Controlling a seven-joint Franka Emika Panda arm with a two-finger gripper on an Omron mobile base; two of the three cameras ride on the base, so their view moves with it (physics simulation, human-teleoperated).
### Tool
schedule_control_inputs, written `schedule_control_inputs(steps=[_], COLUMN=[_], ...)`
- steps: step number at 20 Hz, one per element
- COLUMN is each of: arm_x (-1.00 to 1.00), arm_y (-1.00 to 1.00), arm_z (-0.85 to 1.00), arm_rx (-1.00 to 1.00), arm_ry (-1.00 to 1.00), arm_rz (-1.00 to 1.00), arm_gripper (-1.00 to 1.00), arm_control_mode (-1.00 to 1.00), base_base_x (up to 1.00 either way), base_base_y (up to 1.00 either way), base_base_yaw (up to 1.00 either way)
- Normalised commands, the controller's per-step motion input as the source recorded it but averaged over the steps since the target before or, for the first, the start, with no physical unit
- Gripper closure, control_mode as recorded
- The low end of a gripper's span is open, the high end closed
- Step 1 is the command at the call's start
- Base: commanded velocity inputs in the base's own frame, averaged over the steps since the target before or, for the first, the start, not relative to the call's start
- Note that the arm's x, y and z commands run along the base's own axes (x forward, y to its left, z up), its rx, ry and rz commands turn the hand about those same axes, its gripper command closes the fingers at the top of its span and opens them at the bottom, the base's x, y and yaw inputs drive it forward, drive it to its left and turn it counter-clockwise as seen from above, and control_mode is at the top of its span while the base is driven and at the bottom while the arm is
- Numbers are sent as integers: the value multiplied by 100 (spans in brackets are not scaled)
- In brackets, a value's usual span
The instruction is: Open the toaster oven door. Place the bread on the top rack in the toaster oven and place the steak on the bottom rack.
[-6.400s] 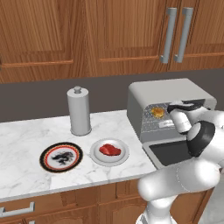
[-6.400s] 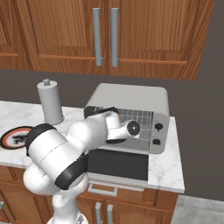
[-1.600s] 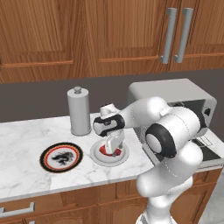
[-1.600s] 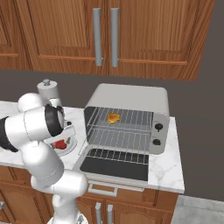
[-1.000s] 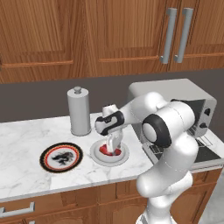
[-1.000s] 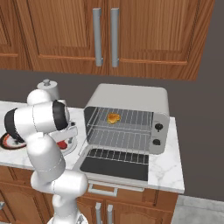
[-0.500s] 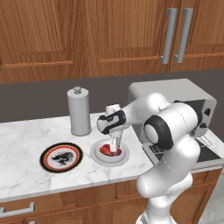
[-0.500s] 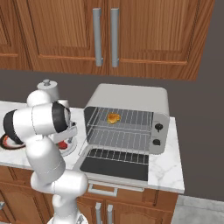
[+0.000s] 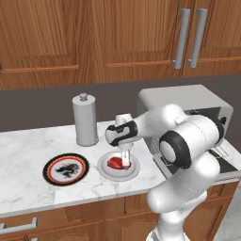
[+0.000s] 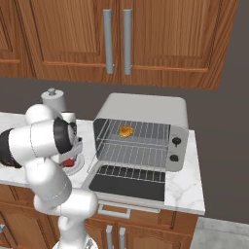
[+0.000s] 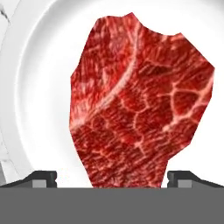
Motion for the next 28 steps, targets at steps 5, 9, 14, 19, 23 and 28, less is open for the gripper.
schedule_control_inputs(steps=[5,9,14,19,23,28], arm_x=[-18,-14,-9,-36,-86,-94], arm_y=[0,0,0,0,-15,-37], arm_z=[-29,-51,-25,26,77,76], arm_rx=[3,1,2,4,1,0], arm_ry=[2,0,0,0,-1,0], arm_rz=[12,14,7,0,0,0], arm_gripper=[-100,100,100,100,100,100], arm_control_mode=[-100,-100,-100,-100,-100,-100], base_base_x=[0,0,0,0,0,0], base_base_y=[0,0,0,0,0,0], base_base_yaw=[0,0,0,0,0,0])
